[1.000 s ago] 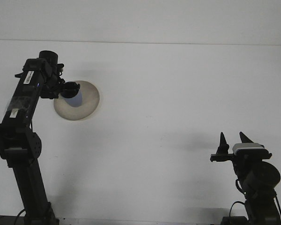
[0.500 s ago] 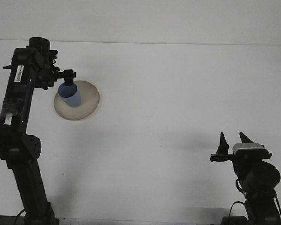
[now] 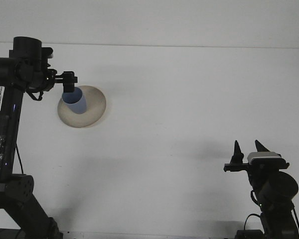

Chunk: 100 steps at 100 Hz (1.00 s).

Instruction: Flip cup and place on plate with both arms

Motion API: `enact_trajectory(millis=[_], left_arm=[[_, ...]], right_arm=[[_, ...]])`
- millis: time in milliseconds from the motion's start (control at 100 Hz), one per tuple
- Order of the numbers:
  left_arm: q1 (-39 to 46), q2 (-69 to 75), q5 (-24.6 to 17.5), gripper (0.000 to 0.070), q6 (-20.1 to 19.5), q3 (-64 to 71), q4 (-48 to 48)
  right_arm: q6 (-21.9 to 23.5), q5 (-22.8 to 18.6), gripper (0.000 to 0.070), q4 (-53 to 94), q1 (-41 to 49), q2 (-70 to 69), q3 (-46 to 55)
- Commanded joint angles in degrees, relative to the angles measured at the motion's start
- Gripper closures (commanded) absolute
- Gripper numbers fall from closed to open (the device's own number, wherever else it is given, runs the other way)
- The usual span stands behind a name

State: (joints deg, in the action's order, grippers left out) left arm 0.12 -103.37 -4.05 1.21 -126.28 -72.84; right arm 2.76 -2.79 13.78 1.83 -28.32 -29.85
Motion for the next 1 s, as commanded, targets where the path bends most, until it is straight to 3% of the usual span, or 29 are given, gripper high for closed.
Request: enact_trajectory(millis=[0, 610, 790, 990], left_arm=[[-0.24, 1.18, -0.09, 0.0197, 0.55, 3.1, 0.15], [-4.66, 44.76, -0.09, 0.0197, 2.47, 70.03, 45.86], [-5.95, 56.22, -0.09, 0.0197, 0.94, 83.03, 56.24], [-7.3, 65.33, -0.11, 0.0197, -0.04, 88.54, 60.96]], right_arm=[[-0.04, 0.26, 0.0265, -0.9, 0.09, -0.17, -0.59], [0.0, 0.22, 0.0265, -0.9, 0.09, -0.17, -0.59], [0.0, 0.2, 0.0265, -0.9, 0.09, -0.17, -0.59], [0.0, 0.17, 0.0265, -0.94, 0.09, -0.15, -0.59]])
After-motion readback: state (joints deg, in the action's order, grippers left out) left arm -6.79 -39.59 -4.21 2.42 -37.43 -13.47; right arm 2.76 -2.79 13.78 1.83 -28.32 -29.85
